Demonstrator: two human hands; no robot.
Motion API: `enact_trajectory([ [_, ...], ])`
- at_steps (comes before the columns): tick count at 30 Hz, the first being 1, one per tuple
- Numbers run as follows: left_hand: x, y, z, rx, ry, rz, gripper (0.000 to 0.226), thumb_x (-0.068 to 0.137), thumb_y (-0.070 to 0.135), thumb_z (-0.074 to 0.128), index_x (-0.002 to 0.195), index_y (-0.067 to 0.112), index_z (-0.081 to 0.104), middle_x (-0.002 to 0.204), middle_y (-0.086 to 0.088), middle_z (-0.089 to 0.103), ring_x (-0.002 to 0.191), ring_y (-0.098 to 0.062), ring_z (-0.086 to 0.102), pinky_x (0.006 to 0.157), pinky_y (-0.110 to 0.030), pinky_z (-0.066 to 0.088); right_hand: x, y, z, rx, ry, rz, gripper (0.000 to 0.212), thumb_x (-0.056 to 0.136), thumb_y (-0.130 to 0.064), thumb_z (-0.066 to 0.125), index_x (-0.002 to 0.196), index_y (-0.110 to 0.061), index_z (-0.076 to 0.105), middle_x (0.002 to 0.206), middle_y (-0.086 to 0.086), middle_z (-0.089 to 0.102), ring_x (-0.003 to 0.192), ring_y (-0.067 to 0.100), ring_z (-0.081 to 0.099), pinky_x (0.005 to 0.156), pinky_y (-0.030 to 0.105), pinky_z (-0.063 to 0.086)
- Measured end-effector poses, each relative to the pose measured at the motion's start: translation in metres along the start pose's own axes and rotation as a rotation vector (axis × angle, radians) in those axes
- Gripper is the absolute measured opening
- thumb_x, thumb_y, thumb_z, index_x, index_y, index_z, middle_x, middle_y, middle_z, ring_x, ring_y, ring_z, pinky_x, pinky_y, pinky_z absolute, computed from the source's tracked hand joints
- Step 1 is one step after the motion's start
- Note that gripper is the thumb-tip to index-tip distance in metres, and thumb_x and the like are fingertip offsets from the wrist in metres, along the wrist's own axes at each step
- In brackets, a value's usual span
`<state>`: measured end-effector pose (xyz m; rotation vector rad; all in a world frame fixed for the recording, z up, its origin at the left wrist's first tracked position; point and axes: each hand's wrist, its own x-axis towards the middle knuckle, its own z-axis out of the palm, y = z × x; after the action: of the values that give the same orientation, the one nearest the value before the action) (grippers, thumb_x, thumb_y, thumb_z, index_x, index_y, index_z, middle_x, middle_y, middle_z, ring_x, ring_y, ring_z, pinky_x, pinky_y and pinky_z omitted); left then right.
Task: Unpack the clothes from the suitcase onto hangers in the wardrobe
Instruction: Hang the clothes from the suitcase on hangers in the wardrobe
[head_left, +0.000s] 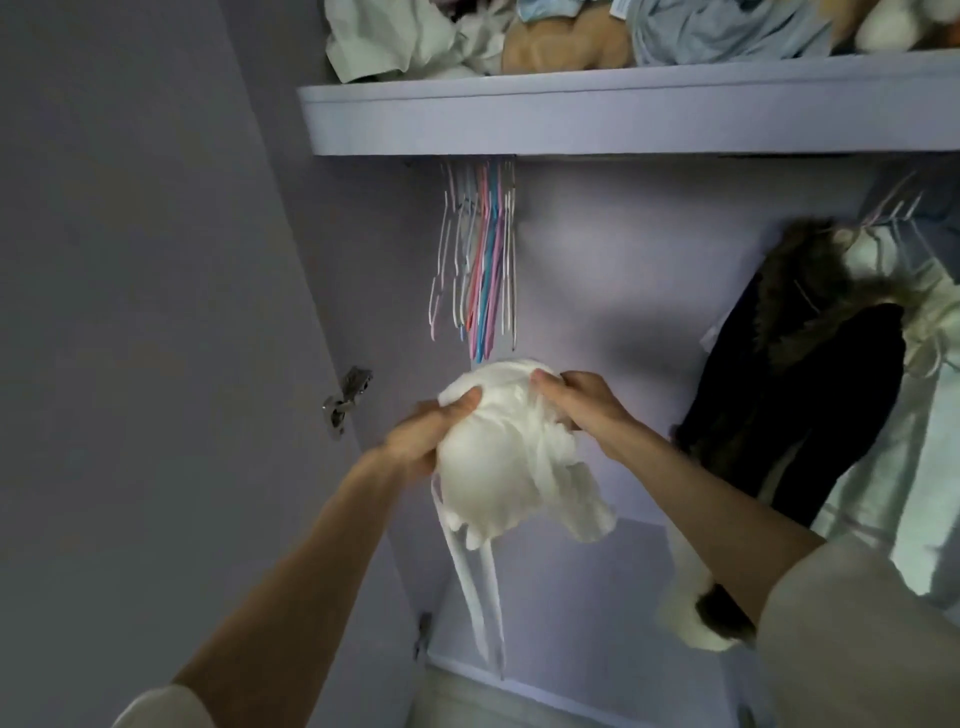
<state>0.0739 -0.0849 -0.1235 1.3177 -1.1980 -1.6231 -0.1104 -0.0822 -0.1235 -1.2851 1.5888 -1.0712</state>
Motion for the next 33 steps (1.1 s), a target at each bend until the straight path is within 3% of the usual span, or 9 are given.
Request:
enact_trajectory([
  [3,0.027,-0.008,-0.009,0.04,0.288,-0.04,0.063,0.075,0.052,0.069,0.111,0.002,0.059,0.105,-0.013,0.067,0.095,-0.029,0.066,0.091,-0.044,0.052,0.03,0.009,0.005,-0.048,0.064,0.018,0.038,0.093,-0.037,0.05,0.091,0.0,0.059,0.085,0.01,0.059,0.073,0.022,0.053,0.071,0.032,0.042],
  [5,0.036,-0.011,-0.015,0.083,0.385,-0.07,0.068,0.073,0.057,0.068,0.112,0.002,0.058,0.107,-0.015,0.066,0.095,-0.031,0.065,0.09,-0.045,0.052,0.047,0.005,0.01,0.0,0.068,0.017,0.027,0.094,-0.03,0.049,0.094,-0.005,0.056,0.088,0.009,0.054,0.064,0.018,0.049,0.062,0.027,0.041],
  [7,0.041,-0.01,-0.018,0.083,0.425,-0.083,0.066,0.077,0.053,0.066,0.114,0.0,0.058,0.107,-0.017,0.065,0.094,-0.032,0.064,0.089,-0.044,0.052,0.065,-0.004,0.016,0.068,0.067,0.047,0.017,0.095,-0.028,0.047,0.1,-0.013,0.052,0.091,0.006,0.051,0.059,0.013,0.046,0.055,0.022,0.038],
  [11,0.052,-0.008,-0.016,0.051,0.379,-0.064,0.038,0.088,0.04,0.059,0.103,0.005,0.055,0.084,-0.007,0.06,0.072,-0.021,0.057,0.075,-0.031,0.045,0.093,-0.019,0.024,0.05,-0.018,0.137,0.036,0.095,-0.04,0.043,0.123,-0.017,0.045,0.1,0.005,0.055,0.065,0.014,0.054,0.056,0.022,0.043],
  [14,0.062,-0.008,-0.019,0.036,0.377,-0.051,0.032,0.09,0.037,0.056,0.099,0.007,0.056,0.082,-0.006,0.06,0.065,-0.016,0.055,0.073,-0.03,0.043,0.101,-0.024,0.032,0.024,-0.083,0.174,0.021,0.097,-0.032,0.042,0.105,-0.015,0.051,0.089,0.007,0.06,0.063,0.016,0.057,0.055,0.021,0.043],
  [18,0.069,-0.007,-0.025,0.068,0.343,-0.063,0.027,0.093,0.034,0.052,0.096,0.008,0.055,0.071,-0.003,0.055,0.063,-0.015,0.053,0.068,-0.028,0.044,0.108,-0.021,0.036,0.074,0.171,0.045,0.03,0.092,-0.005,0.037,0.067,-0.018,0.049,0.066,0.004,0.052,0.051,0.014,0.049,0.036,0.01,0.034],
  [27,0.073,-0.013,-0.011,0.12,0.168,-0.119,0.022,0.087,0.023,0.063,0.098,0.004,0.06,0.08,-0.009,0.062,0.07,-0.02,0.059,0.064,-0.028,0.048,0.094,-0.013,-0.012,0.233,0.473,-0.1,0.035,0.09,0.005,0.042,0.064,-0.017,0.048,0.067,0.008,0.049,0.03,0.0,0.048,0.034,0.011,0.037],
  [30,0.078,-0.015,-0.004,0.129,0.118,-0.151,0.045,0.079,0.026,0.07,0.113,-0.001,0.059,0.104,-0.018,0.066,0.088,-0.03,0.064,0.079,-0.035,0.052,0.09,-0.007,-0.028,0.319,0.52,-0.112,0.036,0.09,0.007,0.041,0.064,-0.016,0.047,0.068,0.009,0.049,0.03,0.002,0.047,0.034,0.012,0.037],
  [33,0.08,-0.012,0.006,0.167,0.084,-0.157,0.046,0.078,0.024,0.07,0.114,-0.002,0.059,0.105,-0.019,0.065,0.092,-0.032,0.063,0.083,-0.038,0.051,0.081,-0.004,-0.037,0.356,0.554,-0.133,0.039,0.09,0.01,0.039,0.062,-0.015,0.045,0.065,0.008,0.048,0.03,0.001,0.046,0.035,0.013,0.04],
])
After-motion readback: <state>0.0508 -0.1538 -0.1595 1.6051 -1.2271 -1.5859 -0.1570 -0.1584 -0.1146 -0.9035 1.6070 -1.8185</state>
